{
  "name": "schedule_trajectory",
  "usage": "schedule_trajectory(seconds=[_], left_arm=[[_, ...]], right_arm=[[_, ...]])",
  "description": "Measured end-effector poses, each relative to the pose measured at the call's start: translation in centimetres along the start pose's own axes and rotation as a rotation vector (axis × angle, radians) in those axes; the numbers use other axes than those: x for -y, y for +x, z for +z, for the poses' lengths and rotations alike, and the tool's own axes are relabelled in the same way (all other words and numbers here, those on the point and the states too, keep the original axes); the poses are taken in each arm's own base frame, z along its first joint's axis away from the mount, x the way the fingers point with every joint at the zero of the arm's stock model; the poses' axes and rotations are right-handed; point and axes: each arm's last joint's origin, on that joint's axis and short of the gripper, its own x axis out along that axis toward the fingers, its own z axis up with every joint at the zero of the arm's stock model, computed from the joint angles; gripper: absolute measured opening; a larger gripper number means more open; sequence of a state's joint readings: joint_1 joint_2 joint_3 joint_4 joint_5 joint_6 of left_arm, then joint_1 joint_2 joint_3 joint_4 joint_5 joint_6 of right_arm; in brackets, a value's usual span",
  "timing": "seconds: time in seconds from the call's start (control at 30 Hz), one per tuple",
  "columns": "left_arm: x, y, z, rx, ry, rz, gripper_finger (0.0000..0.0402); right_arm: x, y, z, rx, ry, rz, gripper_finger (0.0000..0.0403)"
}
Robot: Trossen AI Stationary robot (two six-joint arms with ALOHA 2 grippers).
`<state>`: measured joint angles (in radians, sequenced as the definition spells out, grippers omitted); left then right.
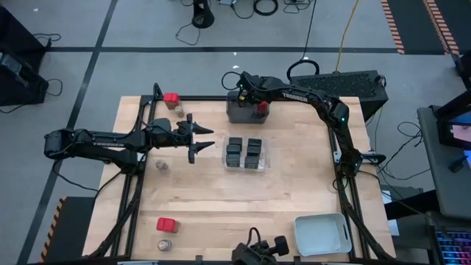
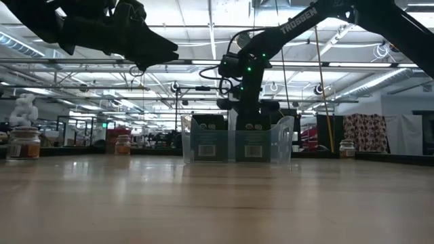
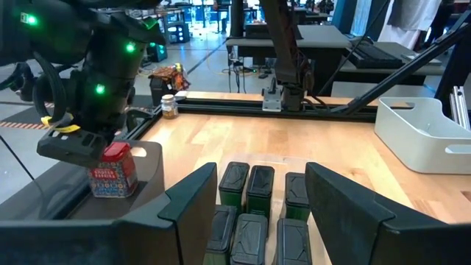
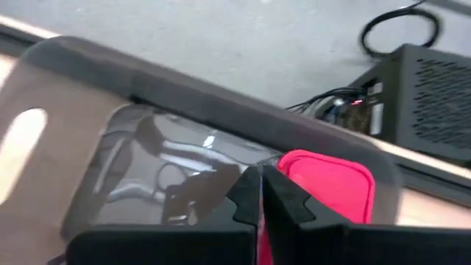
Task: Sort spices by type
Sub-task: Put the red seasoning bottle into the gray bin
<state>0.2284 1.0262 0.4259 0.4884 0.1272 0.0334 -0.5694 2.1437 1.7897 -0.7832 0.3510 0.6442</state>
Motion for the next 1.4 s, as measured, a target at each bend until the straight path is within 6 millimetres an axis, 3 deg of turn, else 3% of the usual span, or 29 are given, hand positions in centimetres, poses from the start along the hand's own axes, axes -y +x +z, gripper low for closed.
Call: schedule_trajectory(seconds=[0.27,0.6,0.73,0.93,1.2,1.4], left_arm=[[0.0,0.0,0.0,0.000,0.000,0.000,0.0212],[0.0,0.0,0.0,-0.002,0.000,0.000,0.0212],[0.0,0.0,0.0,-0.005,0.000,0.000,0.0212],[0.0,0.0,-0.1,-0.012,0.001,0.000,0.0212],[0.0,0.0,-0.3,-0.029,-0.003,-0.001,0.0212],[0.2,0.0,-0.5,-0.049,-0.057,-0.007,0.0212]], right_arm=[[-0.3,-0.1,0.1,0.045,-0.014,-0.015,0.0000],[-1.5,-1.6,0.3,0.062,-0.074,0.130,0.0000],[-1.5,-3.6,0.7,0.068,-0.114,0.207,0.0000],[-0.6,-8.4,0.8,0.105,-0.207,0.234,0.0000],[0.7,-13.7,-2.0,0.052,-0.390,0.146,0.0000],[4.5,-15.1,-6.5,0.072,-0.418,0.147,0.0000]])
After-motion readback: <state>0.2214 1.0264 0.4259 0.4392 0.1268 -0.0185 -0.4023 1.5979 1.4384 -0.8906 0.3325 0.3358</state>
